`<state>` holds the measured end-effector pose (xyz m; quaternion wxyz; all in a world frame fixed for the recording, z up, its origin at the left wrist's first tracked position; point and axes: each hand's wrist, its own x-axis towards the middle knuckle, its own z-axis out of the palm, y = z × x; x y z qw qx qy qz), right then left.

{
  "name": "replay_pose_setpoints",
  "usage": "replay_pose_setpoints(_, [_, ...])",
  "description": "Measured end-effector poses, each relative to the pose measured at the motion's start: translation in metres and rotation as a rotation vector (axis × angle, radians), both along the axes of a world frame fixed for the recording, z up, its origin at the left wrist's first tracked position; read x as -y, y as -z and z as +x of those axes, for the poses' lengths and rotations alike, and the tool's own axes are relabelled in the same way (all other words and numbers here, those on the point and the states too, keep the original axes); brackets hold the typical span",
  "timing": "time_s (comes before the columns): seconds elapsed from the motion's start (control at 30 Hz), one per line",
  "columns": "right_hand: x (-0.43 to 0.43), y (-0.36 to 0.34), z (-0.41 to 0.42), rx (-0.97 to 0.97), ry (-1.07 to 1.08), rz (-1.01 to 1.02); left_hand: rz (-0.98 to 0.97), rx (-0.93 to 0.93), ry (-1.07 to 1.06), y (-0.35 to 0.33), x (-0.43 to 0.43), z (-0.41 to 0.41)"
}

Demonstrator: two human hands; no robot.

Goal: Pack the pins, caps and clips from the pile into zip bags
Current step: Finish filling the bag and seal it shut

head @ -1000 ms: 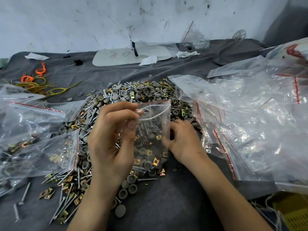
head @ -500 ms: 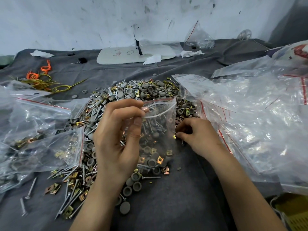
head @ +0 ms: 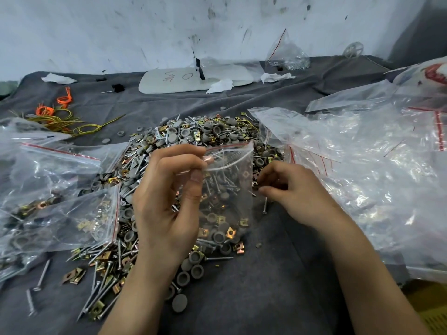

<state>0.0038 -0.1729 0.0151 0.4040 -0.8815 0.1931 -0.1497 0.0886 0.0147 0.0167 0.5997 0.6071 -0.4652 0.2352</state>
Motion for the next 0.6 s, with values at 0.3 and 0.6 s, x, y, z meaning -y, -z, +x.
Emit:
replay_pose_setpoints(0.3, [0.002,-0.016,-0.012,0.210,-0.027,0.199,0.009,-0.027,-0.062,0.001,-0.001,0.001])
replay_pose_setpoints(0.6, [-0.004,-0.026,-0.016,0.319,0.060,0.182,0.026,-0.021,-0.061,-0.001,-0.002,-0.001])
